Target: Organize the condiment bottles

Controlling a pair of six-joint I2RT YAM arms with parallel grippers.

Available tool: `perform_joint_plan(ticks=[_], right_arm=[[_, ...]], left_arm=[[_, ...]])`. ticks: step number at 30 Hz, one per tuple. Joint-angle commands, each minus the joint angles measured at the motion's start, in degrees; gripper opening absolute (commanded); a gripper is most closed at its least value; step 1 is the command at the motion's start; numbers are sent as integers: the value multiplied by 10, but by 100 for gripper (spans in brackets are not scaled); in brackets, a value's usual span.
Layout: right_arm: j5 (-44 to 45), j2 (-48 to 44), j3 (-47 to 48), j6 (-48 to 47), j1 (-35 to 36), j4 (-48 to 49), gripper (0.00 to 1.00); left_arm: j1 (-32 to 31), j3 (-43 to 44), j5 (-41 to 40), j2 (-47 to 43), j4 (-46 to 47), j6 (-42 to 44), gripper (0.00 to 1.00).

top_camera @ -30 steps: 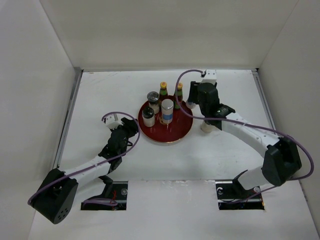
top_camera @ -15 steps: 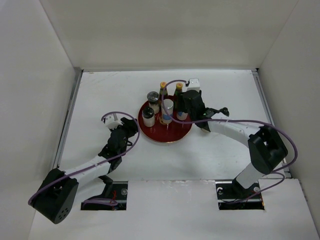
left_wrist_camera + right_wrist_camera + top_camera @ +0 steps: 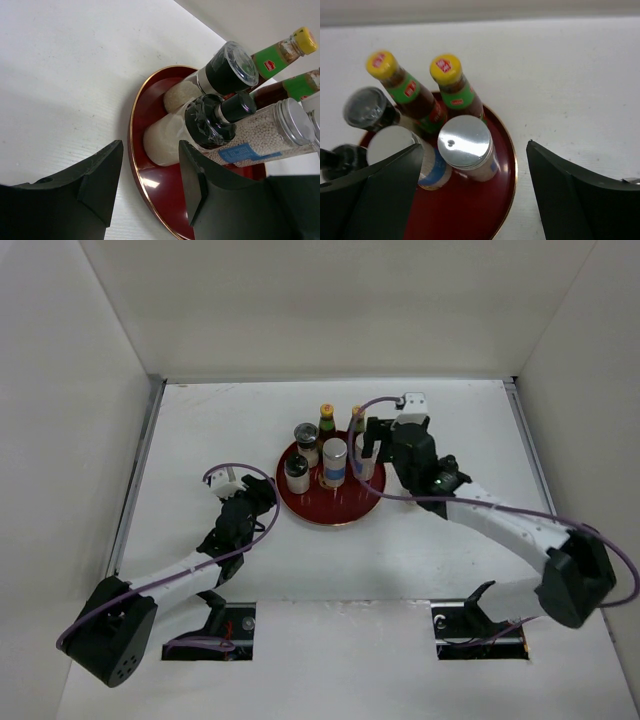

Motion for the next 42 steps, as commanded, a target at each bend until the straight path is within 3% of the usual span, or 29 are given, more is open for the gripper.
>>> perform_joint_plan(ticks=[1, 6, 11, 17, 28, 36, 39, 42], right_arm=[[34, -96, -25, 2, 5, 36, 90], [121, -206, -128, 43, -4, 24, 84], [161, -242, -163, 100, -4, -119, 89], [127, -211, -172, 145, -23, -176, 96], [55, -87, -140, 124, -83, -78, 96], [57, -51, -151, 107, -97, -10, 80], [64, -64, -152, 91, -92, -2, 65], [84, -110, -147, 88, -59, -39, 62]], left_arm=[[5, -4, -2, 0, 30, -7, 46], [-1, -4, -8, -4, 30, -6, 46], [-2, -3, -5, 0, 30, -12, 47], [-2, -1, -3, 9, 27, -16, 47], [-1, 1, -1, 9, 25, -18, 47], [2, 2, 5, 22, 29, -22, 48], [2, 4, 11, 24, 29, -23, 48], [-1, 3, 4, 22, 30, -19, 48]])
